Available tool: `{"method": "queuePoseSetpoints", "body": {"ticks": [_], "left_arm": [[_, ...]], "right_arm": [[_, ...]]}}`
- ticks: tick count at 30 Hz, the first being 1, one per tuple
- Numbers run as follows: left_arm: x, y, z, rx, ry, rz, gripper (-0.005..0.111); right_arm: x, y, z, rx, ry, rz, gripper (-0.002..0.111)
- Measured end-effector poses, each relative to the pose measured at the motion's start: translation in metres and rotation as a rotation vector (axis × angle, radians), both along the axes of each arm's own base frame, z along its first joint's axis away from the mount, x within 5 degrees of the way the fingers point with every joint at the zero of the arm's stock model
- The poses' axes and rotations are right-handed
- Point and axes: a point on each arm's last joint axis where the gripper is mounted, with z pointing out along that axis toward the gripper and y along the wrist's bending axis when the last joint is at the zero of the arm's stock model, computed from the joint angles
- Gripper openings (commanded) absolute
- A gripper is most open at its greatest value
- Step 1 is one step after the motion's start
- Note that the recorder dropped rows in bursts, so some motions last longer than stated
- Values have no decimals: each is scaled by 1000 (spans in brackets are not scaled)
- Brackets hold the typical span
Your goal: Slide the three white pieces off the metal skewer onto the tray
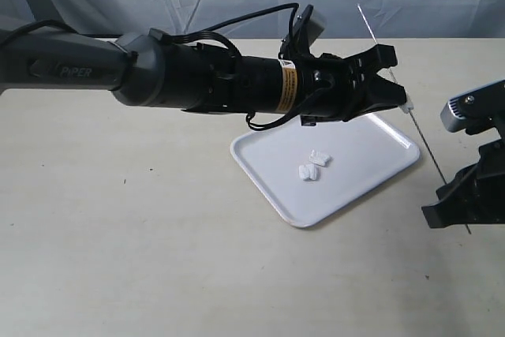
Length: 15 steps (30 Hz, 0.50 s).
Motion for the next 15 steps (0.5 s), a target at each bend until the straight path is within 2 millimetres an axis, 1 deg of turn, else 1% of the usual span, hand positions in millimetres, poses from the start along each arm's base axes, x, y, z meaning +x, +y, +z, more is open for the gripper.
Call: {"method": "queuePoseSetpoints", "body": {"ticks": [7, 15], "left_arm": [[3, -1, 4, -45, 6, 39, 0], [11, 1, 9, -94, -29, 114, 0]], "right_arm": [[-1, 1, 0, 5, 25, 2, -1], [-13, 2, -4, 16, 161, 20, -1]]}}
